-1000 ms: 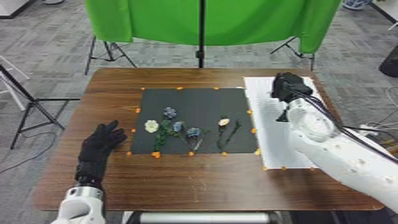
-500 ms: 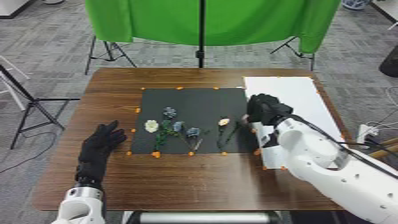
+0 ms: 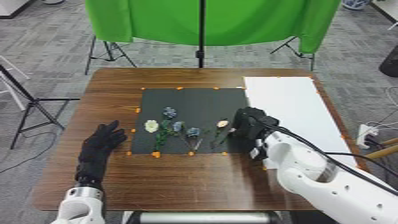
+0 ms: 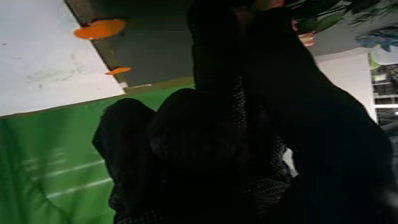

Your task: Arrange flowers

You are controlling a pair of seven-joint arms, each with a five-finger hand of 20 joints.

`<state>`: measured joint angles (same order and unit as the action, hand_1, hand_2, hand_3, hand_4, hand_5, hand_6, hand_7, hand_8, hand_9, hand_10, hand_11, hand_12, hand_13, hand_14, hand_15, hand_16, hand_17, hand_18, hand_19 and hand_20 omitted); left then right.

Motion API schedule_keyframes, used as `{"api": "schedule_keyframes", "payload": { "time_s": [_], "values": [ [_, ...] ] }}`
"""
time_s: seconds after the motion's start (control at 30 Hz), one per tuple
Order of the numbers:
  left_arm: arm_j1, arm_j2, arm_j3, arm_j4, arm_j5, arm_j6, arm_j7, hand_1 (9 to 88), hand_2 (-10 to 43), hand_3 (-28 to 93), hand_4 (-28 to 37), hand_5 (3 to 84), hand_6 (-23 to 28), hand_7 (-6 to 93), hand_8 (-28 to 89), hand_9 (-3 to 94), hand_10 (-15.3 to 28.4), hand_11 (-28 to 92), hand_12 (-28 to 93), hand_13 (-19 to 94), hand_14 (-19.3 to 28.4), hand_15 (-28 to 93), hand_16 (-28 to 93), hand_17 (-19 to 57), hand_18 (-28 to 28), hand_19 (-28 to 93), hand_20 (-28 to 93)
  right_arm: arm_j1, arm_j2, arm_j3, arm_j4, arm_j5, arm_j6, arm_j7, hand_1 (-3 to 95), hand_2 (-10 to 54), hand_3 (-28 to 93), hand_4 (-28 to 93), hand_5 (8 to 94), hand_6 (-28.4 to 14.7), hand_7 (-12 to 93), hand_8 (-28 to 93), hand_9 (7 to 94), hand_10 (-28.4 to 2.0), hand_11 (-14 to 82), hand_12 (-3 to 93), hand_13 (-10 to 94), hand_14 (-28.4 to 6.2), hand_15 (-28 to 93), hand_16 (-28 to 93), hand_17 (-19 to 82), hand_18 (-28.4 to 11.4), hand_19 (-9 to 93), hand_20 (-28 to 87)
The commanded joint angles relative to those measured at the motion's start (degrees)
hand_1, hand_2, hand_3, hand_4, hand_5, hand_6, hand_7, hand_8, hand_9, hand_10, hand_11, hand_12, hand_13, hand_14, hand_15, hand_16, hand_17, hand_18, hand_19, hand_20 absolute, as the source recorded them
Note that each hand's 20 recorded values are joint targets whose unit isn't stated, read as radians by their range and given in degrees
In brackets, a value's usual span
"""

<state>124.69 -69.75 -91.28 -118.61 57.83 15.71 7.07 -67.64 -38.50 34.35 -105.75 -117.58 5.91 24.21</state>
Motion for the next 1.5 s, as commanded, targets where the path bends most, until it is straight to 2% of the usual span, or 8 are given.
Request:
{"api": "schedule_keyframes", "payload": {
  "time_s": [0.03, 0.57, 0.7, 0.97, 1.1, 1.23, 1.37, 1.5],
  "values": [
    [1.0, -0.42, -0.13, -0.11, 0.30, -0.54, -0.70, 23.3, 12.1, 61, -28.3, 44.2, 7.7, 7.2, -4, 43.3, 15.5, 23, 13, 30, 19.2, 38, 1, -2.3, 14.7, 20, 20, -0.6, 0.1, 0.2, -0.1, -1.1, 1.3, -0.4, 58.7, -9.5, 57, -17, 71.8, 0.9, 19, 7, 82.4, -9.6, 6.0, 36.0, 85, -3.4, 65, 35, 61, -12.1, 93, 62],
    [1.1, -0.17, -0.18, -0.23, 0.36, -0.56, -1.13, 23.2, 12.1, 62, -28.3, 44.2, 7.6, 7.2, -4, 43.3, 15.5, 23, 13, 30, 19.2, 38, 1, -2.3, 14.7, 20, 20, -1.9, 1.3, 3.4, -0.6, -0.9, -1.9, -0.2, 57.3, -9.5, 57, -16, 71.2, 1.1, 20, 6, 81.8, -10.1, 8.0, 34.8, 85, -3.5, 65, 35, 61, -12.5, 93, 62],
    [1.1, -0.16, -0.21, -0.23, 0.45, -0.78, -1.03, 23.2, 12.0, 62, -28.3, 44.2, 7.6, 7.1, -4, 43.3, 15.5, 23, 13, 30, 19.2, 38, 1, -2.3, 14.7, 20, 20, -3.2, 2.1, 6.4, -2.4, 1.0, -6.4, 0.0, 45.4, -9.5, 65, -17, 60.7, 0.8, 17, -9, 74.7, -12.6, 17.7, 22.4, 85, -3.9, 64, 35, 61, -12.6, 93, 61],
    [1.1, -0.36, -0.30, -0.32, 0.52, -0.56, -0.80, 23.3, 11.9, 62, -28.3, 44.2, 7.6, 7.2, -4, 43.3, 15.5, 23, 13, 30, 19.1, 38, 1, -2.3, 14.7, 20, 20, -12.1, 3.8, 21.4, -9.5, 2.9, -11.5, 0.1, 28.5, -9.5, 63, -17, 51.0, -1.3, 10, -7, 69.4, -15.4, 16.5, 21.4, 85, -5.5, 61, 34, 60, -13.8, 93, 60],
    [1.2, -0.42, -0.36, -0.35, 0.42, -0.61, -0.73, 23.3, 11.9, 62, -28.3, 44.2, 7.6, 7.1, -4, 43.3, 15.5, 23, 13, 30, 19.1, 38, 1, -2.3, 14.7, 20, 20, -20.9, 3.2, 30.9, -13.1, 3.4, -4.2, 0.3, 24.3, -9.5, 62, -15, 51.0, -1.5, 9, -7, 69.9, -15.9, 16.1, 21.4, 84, -6.2, 61, 34, 59, -14.5, 93, 59],
    [1.0, -0.55, -0.37, -0.23, 0.49, -0.89, -0.37, 23.3, 11.8, 62, -28.3, 44.2, 7.6, 7.1, -4, 43.2, 15.6, 22, 13, 30, 19.1, 38, 1, -2.3, 14.7, 20, 20, -33.0, -0.9, 41.7, -15.3, 17.4, 11.1, -5.8, 21.7, -8.9, 64, -13, 56.4, -2.2, 10, -7, 71.3, -16.0, 16.4, 21.7, 81, -8.7, 57, 33, 54, -16.3, 92, 50],
    [1.4, -0.70, -0.49, -0.14, 0.67, -1.00, 1.59, 23.2, 11.8, 62, -28.3, 44.2, 7.6, 7.2, -4, 43.2, 15.5, 23, 13, 30, 19.2, 38, 1, -2.3, 14.7, 20, 20, -42.8, -8.6, 51.2, -14.1, 43.4, 12.6, -25.7, 20.2, -4.6, 69, -14, 59.5, -2.3, 13, -8, 66.1, -17.1, 13.8, 20.0, 60, -16.7, 35, 26, 29, -19.6, 62, 42],
    [0.9, -0.81, -0.69, 0.41, 1.06, -2.68, 3.37, 23.3, 11.0, 63, -28.3, 44.2, 7.5, 7.3, -4, 43.3, 15.5, 23, 13, 30, 19.2, 38, 1, -2.3, 14.8, 20, 20, -49.1, -17.8, 55.8, -12.7, 57.7, 7.7, -38.7, 14.0, -2.6, 74, -15, 49.4, -0.8, 12, -8, 52.0, -15.9, 6.9, 17.7, 43, -15.3, 12, 26, 20, -15.9, 23, 32]
  ]
}}
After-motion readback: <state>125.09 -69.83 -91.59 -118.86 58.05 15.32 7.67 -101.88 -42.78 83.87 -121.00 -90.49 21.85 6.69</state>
